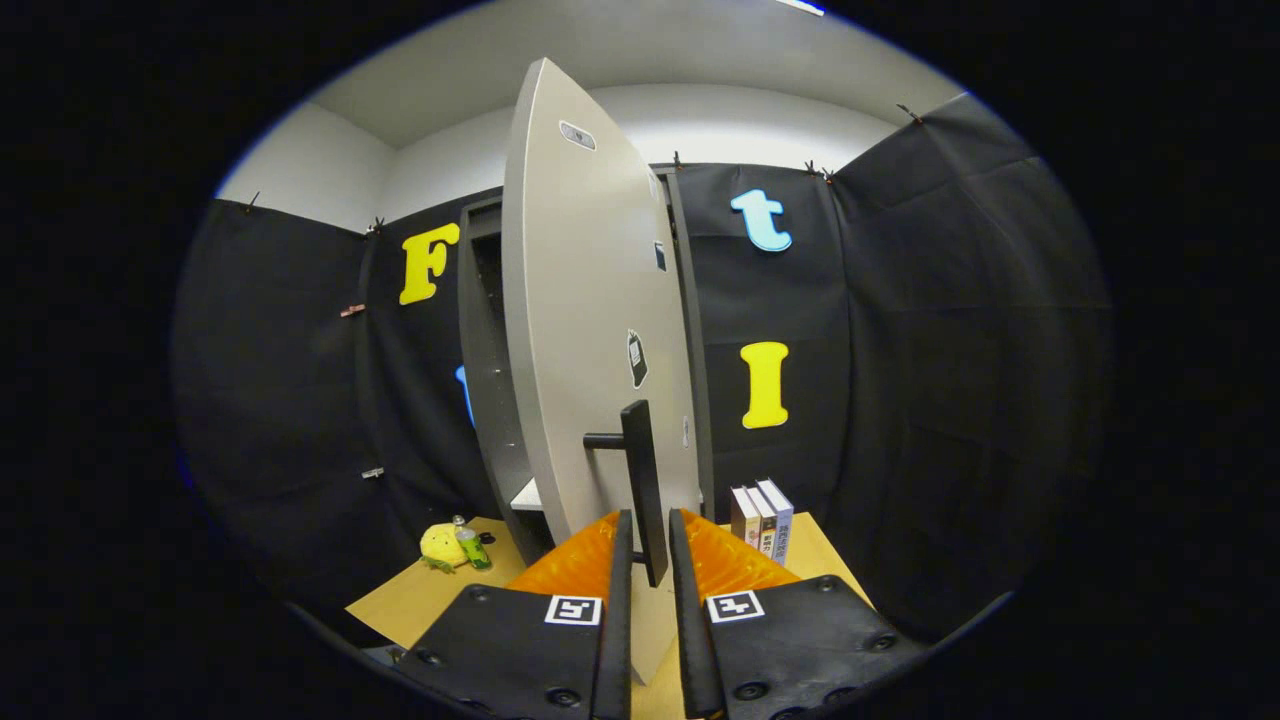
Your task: Open the shoe cabinet door, grab the shoes and put them into the shoe cabinet, then close the shoe cabinet door.
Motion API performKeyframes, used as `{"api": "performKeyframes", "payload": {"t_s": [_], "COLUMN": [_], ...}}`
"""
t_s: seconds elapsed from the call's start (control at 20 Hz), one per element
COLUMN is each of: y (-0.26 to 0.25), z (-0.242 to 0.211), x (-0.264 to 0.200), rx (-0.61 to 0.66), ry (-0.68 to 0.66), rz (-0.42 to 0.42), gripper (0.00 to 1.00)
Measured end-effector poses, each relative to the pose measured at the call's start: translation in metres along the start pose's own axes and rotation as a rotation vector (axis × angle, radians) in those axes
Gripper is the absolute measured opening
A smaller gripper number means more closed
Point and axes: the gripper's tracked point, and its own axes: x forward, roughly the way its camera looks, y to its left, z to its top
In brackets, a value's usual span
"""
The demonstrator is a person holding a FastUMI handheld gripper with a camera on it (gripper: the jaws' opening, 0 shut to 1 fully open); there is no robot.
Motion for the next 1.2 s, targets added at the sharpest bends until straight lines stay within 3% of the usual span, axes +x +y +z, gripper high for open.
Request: {"api": "performKeyframes", "payload": {"t_s": [0.4,0.75,1.2], "y": [0.006,0.045,0.083], "z": [-0.005,-0.038,-0.056], "x": [-0.008,0.002,0.021], "rx": [-0.035,-0.037,-0.047], "ry": [0.005,0.079,0.093], "rz": [0.02,0.084,0.108], "gripper": [0.24,0.24,0.24]}}
